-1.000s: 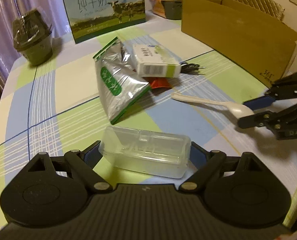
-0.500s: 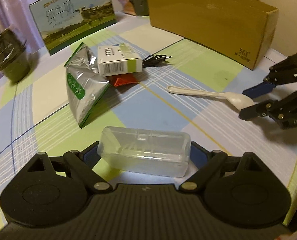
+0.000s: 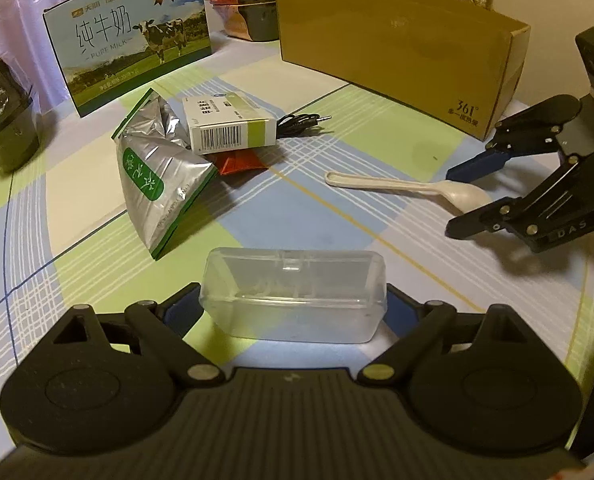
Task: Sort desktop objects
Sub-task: 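Lift the clear case with the left gripper while the right gripper lifts the spoon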
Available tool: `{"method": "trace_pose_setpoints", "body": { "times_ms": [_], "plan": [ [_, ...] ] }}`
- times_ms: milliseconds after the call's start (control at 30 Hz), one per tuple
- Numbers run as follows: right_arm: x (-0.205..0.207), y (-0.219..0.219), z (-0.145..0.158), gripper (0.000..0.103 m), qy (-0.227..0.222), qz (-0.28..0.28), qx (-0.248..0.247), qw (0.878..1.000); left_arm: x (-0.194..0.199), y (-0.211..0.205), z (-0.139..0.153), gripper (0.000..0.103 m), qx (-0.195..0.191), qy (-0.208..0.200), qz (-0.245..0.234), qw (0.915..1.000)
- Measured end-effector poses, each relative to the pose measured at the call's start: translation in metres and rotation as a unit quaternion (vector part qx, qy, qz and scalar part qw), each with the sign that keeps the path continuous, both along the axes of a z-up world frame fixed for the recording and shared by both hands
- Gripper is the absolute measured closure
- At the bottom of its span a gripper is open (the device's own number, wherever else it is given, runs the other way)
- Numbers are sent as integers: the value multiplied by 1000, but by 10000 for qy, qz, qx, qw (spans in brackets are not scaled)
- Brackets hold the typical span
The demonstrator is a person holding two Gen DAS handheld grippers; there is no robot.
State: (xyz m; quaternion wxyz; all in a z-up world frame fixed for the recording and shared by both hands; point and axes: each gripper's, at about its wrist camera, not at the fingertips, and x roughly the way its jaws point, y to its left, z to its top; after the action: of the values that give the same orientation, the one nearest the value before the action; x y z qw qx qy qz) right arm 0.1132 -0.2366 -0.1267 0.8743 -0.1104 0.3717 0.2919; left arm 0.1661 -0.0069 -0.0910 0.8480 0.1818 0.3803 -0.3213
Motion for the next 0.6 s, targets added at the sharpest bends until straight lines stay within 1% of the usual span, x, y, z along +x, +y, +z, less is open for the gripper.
{"method": "trace_pose_setpoints", "body": {
  "times_ms": [100, 133, 167, 267, 367, 600],
  "plan": [
    [-3, -1, 0, 59, -16, 8, -4, 10000, 0, 0, 0, 17, -6, 42, -19, 10000],
    [-4, -1, 0, 64, -6, -9, 0, 10000, 0, 0, 0, 17, 0, 55, -19, 10000],
    [-5, -2, 1, 73, 4, -26, -7, 10000, 0, 0, 0, 18, 13, 64, 12, 10000],
    [-7, -5, 3, 73, 73, -152, 10, 9999, -3, -3, 2, 18, 49, 155, 130, 9998],
    [-11, -8, 5, 74, 98, -307, 51, 9995, -7, -7, 5, 18, 6, 250, 254, 9994],
    [-23, -13, 14, 74, 62, -493, 257, 9984, -12, -15, 11, 19, 121, 70, 561, 9983]
  ]
}}
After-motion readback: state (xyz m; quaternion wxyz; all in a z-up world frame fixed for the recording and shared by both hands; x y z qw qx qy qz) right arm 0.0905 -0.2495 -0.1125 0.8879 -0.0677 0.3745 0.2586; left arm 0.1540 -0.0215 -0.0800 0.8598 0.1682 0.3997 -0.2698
